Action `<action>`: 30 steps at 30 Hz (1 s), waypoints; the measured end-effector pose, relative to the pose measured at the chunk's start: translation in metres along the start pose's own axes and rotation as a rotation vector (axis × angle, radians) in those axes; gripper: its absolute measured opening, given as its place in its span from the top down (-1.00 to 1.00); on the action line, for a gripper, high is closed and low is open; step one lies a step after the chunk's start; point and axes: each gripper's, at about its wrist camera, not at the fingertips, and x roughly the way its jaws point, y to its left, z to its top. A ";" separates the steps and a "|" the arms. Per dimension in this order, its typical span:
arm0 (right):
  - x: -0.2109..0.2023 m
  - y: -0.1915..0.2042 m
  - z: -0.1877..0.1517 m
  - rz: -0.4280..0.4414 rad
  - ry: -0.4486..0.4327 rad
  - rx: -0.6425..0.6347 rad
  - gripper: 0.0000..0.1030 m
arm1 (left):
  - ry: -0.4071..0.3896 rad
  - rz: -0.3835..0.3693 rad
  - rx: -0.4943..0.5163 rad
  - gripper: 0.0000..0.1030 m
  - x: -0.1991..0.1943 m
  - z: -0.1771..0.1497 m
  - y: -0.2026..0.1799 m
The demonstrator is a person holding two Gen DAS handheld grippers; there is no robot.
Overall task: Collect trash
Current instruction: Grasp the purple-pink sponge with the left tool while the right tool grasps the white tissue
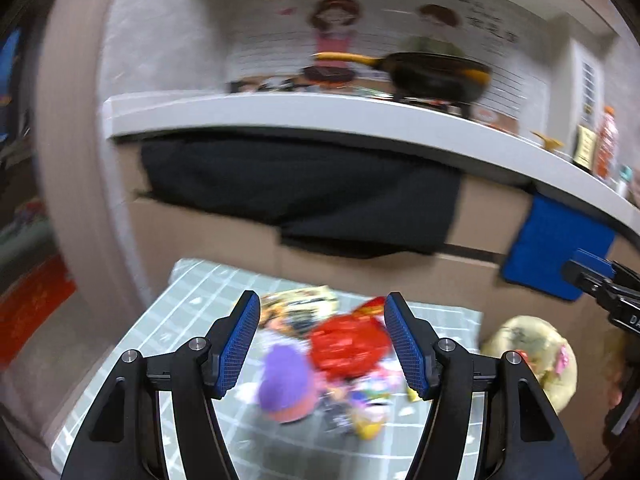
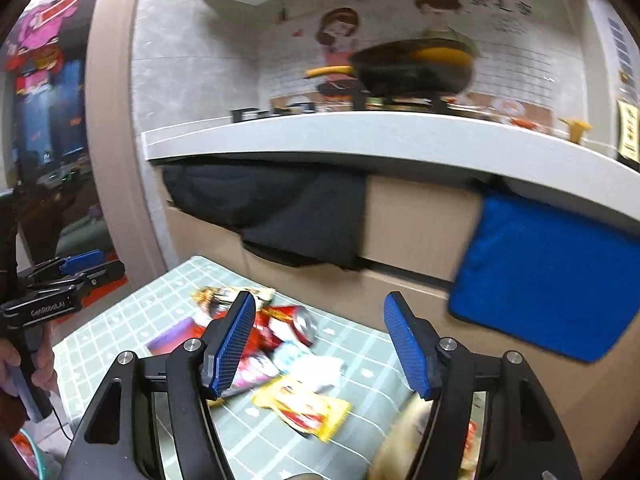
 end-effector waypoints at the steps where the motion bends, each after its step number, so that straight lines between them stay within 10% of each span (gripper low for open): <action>1: 0.005 0.009 0.002 0.012 0.000 -0.008 -0.25 | 0.009 0.008 -0.021 -0.26 0.001 -0.002 0.013; 15: 0.066 0.052 -0.008 0.081 0.120 -0.049 -0.21 | 0.257 -0.154 -0.181 -0.25 0.079 -0.067 0.059; 27: 0.084 0.019 -0.043 0.058 0.224 0.008 -0.20 | 0.393 -0.112 -0.319 -0.25 0.151 -0.091 0.055; 30: 0.089 0.013 -0.054 0.055 0.253 0.012 -0.20 | 0.392 -0.107 -0.276 0.02 0.148 -0.090 0.048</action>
